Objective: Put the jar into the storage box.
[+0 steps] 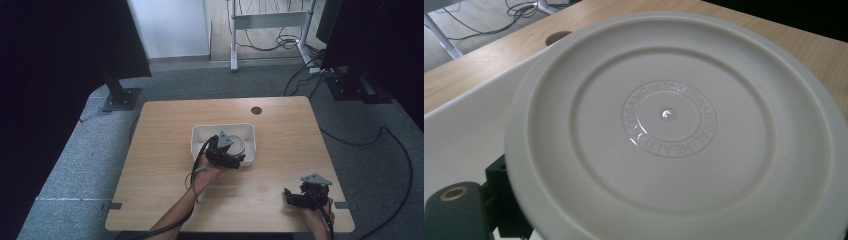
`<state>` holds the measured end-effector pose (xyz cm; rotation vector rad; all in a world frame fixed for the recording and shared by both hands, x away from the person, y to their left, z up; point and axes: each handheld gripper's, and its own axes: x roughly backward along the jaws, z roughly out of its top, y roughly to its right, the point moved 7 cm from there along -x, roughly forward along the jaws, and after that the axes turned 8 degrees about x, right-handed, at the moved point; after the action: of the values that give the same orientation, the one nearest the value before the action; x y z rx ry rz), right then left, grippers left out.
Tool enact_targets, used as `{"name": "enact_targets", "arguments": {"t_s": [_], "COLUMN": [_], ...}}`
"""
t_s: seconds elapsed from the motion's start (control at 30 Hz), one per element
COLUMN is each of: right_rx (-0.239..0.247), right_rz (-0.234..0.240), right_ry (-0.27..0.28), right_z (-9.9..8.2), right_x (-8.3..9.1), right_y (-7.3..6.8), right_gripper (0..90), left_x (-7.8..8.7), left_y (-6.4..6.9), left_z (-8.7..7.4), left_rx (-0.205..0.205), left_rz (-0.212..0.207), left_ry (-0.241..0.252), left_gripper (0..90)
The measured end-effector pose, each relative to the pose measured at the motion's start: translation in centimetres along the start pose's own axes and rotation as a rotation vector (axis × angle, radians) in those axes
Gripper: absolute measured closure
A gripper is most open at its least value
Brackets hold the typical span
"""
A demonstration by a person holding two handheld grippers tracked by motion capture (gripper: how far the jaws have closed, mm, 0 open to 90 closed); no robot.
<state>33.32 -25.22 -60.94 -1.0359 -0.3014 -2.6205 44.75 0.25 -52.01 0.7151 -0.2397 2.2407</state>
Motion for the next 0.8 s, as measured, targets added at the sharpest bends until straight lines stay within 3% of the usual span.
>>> {"name": "enact_targets", "arguments": {"t_s": [0.43,0.8], "right_rx": [-0.001,0.0], "right_rz": [0.0,0.0], "right_ry": [0.002,0.0], "right_z": [0.0,0.0], "right_x": [0.0,0.0], "right_y": [0.0,0.0], "right_gripper": [3.2,3.2], "left_x": [-1.8,-3.5], "left_y": [-1.5,-2.0], "left_z": [0.3,-0.8], "left_rx": [0.032,0.062], "left_rz": [0.048,0.087], "left_ry": [-0.002,-0.024], "left_gripper": [10.2,10.2]}}
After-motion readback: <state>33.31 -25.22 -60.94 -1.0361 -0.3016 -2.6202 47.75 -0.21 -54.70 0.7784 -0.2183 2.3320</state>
